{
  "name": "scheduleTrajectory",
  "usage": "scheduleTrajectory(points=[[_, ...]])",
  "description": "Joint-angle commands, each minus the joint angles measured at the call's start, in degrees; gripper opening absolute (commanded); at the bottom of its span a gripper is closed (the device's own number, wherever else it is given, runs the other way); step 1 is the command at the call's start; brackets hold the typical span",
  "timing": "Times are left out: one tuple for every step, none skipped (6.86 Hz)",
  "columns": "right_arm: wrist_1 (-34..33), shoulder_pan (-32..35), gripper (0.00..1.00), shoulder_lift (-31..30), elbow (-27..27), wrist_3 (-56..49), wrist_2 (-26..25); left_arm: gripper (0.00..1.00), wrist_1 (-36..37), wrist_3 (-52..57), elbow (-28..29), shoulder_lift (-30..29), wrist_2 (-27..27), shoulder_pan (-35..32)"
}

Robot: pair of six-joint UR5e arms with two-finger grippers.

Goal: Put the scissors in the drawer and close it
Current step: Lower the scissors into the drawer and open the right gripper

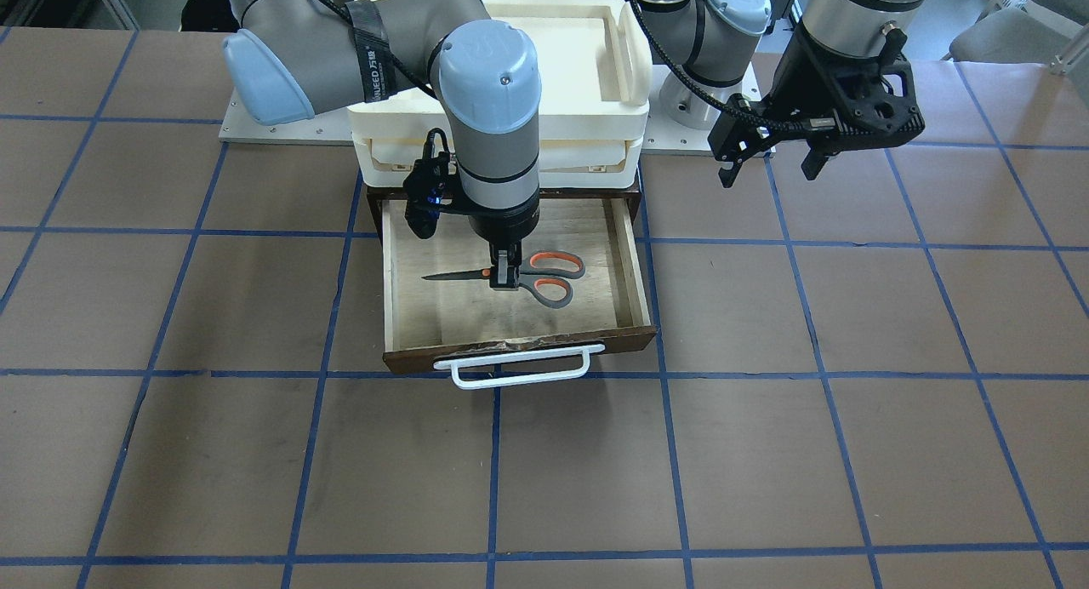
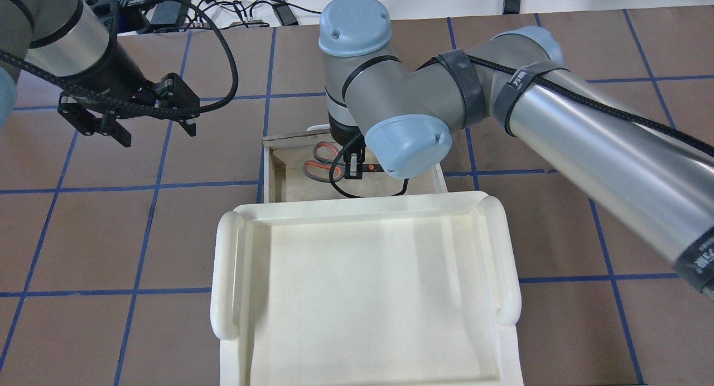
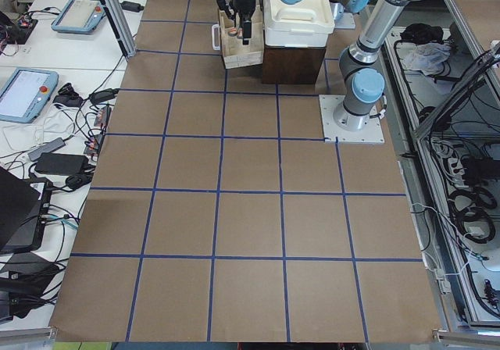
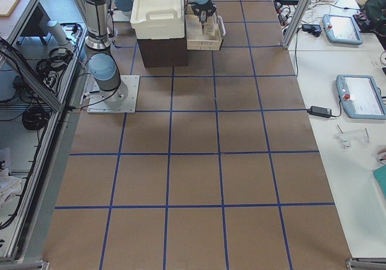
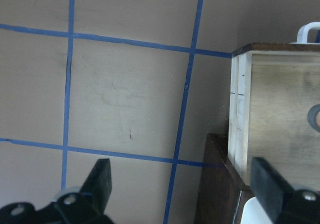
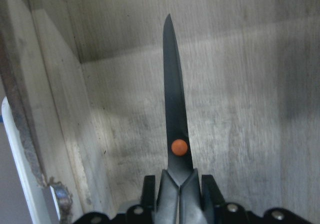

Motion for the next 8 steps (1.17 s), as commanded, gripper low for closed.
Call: scheduleTrajectory(points=[[0.25,0.07,0.00,0.47,0.03,-0.08,0.08,1.00,0.25,-0.03,0.06,0.56,0.28,-0.32],[0.34,0.07,0.00,0.56,0.29,-0.08,0.08,1.00,0.25,0.33,0.23,0.13,0.11,0.30],[0.25,0.07,0.00,0.47,1.43,-0.16,0.08,1.00,1.38,0.33,0.50,-0.66,0.28,0.39],[0.07,0.07,0.00,0.38,2.13,-0.16,0.17,1.00,1.39,0.33,0.24,-0.84,0.11,0.39],[-0.10,0.07,0.01,0.47,2.14,-0.16,0.17,1.00,1.04,0.33,0.41,-0.85,0.02,0.39],[-0.19,0.07,0.11,0.47,2.14,-0.25,0.08,1.00,0.69,0.33,0.50,-0.67,0.02,0.30],[-0.36,0.16,0.26,0.38,2.14,-0.25,0.95,1.00,0.69,0.42,0.50,-0.76,0.10,0.30],[-0.02,0.16,0.32,0.38,2.14,-0.17,3.83,1.00,-0.18,0.33,0.41,-0.84,0.02,0.30]])
